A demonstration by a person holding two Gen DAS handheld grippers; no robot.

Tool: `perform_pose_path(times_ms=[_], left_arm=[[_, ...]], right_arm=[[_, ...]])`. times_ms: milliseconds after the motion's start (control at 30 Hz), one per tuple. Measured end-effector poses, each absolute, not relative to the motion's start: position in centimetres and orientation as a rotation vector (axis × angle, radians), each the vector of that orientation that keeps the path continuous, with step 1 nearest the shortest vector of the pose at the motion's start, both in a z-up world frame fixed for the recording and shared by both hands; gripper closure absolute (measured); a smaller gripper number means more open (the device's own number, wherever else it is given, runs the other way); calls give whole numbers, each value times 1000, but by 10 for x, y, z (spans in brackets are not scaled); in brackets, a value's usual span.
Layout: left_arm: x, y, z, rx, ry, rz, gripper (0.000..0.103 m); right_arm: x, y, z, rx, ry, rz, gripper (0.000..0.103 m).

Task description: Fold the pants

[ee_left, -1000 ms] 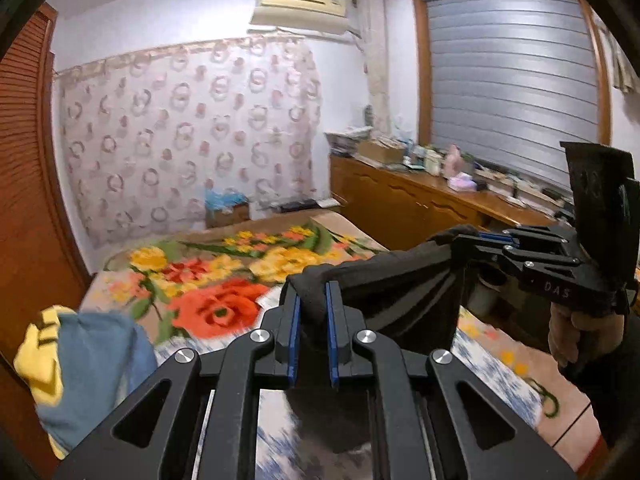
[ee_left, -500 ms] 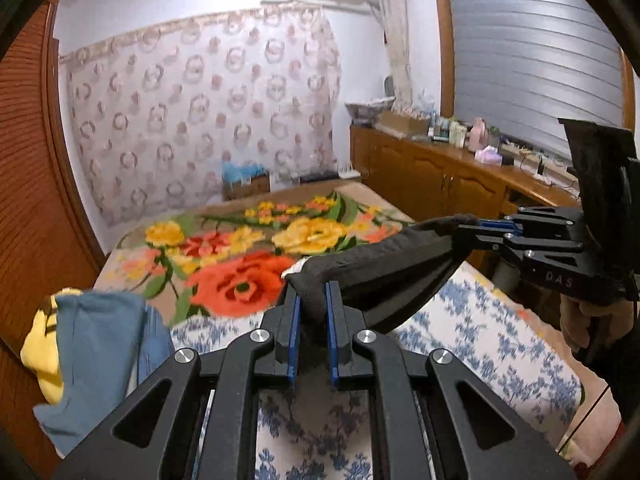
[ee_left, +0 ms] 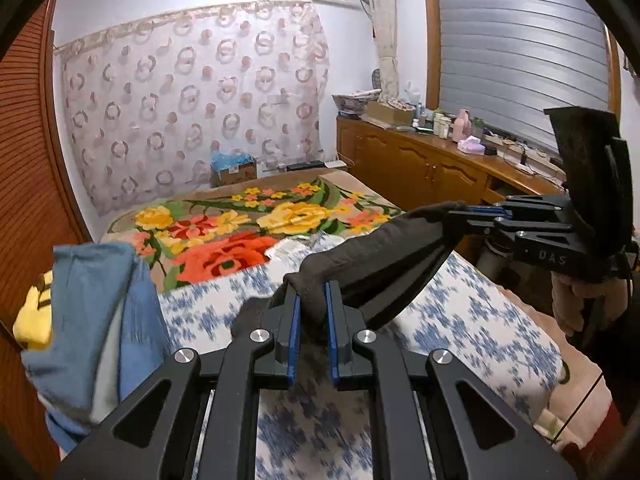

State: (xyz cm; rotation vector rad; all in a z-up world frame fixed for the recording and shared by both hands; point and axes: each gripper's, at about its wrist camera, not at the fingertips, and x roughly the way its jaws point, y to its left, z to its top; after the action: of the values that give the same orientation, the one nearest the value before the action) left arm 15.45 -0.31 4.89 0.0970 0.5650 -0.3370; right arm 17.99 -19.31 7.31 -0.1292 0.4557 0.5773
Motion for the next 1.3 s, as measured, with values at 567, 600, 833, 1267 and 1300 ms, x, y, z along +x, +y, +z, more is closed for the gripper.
perform_pose_path(times_ms=[567,600,833,1267,1300], left_arm=[[68,-19,-11,57,679,-378,91],[65,-19,-14,55,685,-381,91],[45,-17,-33,49,726,-394,91],[19,-21,-30,40,725,-421,91],[19,-20,-31,36,723,-417,91]], right_arm=[[101,-214,27,-88,611,609,93],[99,-214,25,-83,620,608,93],[85,-220,19,-64,648,614,93],[45,-231,13,-46,645,631,93],[45,-231,12,-46,646,630,93]])
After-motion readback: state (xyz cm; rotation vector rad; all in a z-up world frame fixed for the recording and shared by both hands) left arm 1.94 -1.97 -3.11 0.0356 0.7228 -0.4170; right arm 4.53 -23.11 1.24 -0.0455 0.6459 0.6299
